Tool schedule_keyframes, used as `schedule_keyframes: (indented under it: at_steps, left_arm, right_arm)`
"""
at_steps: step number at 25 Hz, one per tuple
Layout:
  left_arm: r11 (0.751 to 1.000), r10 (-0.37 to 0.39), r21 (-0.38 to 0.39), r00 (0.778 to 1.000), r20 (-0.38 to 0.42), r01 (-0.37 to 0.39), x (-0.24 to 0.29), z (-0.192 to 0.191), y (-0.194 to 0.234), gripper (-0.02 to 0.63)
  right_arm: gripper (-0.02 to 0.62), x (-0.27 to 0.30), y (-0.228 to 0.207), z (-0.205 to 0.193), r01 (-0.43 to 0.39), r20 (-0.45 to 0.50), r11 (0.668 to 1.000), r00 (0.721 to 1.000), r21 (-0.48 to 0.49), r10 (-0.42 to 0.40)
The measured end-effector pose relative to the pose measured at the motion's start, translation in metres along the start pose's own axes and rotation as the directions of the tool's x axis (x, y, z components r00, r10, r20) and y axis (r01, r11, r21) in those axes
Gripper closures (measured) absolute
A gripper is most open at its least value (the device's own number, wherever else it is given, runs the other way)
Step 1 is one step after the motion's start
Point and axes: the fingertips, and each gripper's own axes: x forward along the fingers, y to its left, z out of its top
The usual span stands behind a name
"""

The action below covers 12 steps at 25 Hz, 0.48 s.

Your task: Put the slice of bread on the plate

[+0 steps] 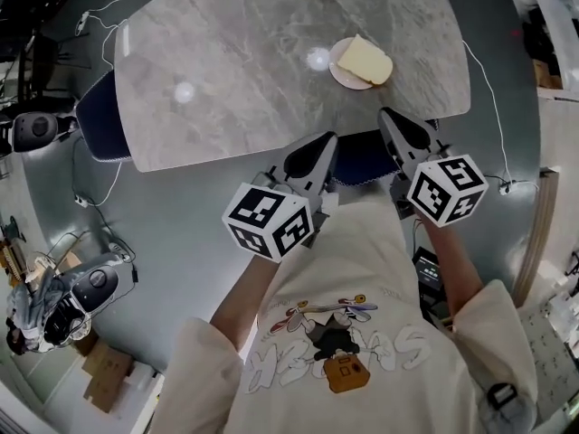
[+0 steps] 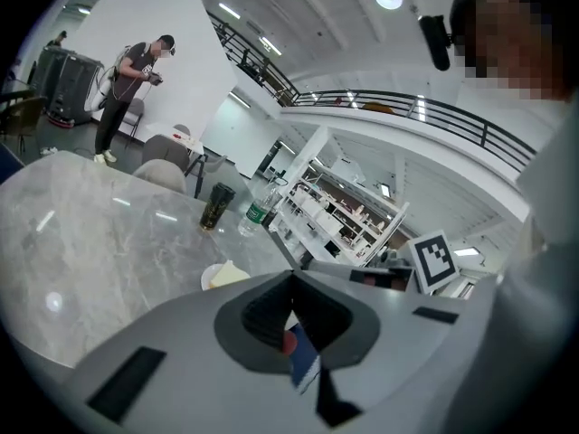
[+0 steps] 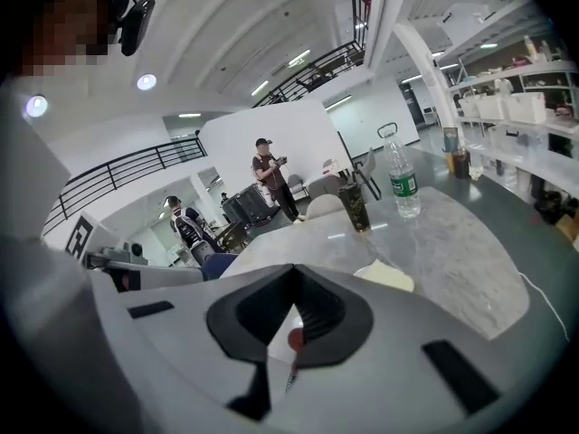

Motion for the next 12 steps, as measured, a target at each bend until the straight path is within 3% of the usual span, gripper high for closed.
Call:
schedule_keyframes:
  at_steps: [4,12]
  left_arm:
    - [0.999,0.021,0.042,0.998,0.051,-0.023,-0.04,0.015,-0.001,0.607]
    - [0.998,-0.015,0.061,0.995,0.098,0.009,-0.084,0.005,-0.022,0.606]
  right_arm:
    - [0.589,0.0,0.037,0.009,-0.061,-0.004,0.998,0.998,-0.036,0.061]
    - [0.589,-0.044,0.09,0.006,-0.141,0.01,0.989,0.99,-0.04,0.142]
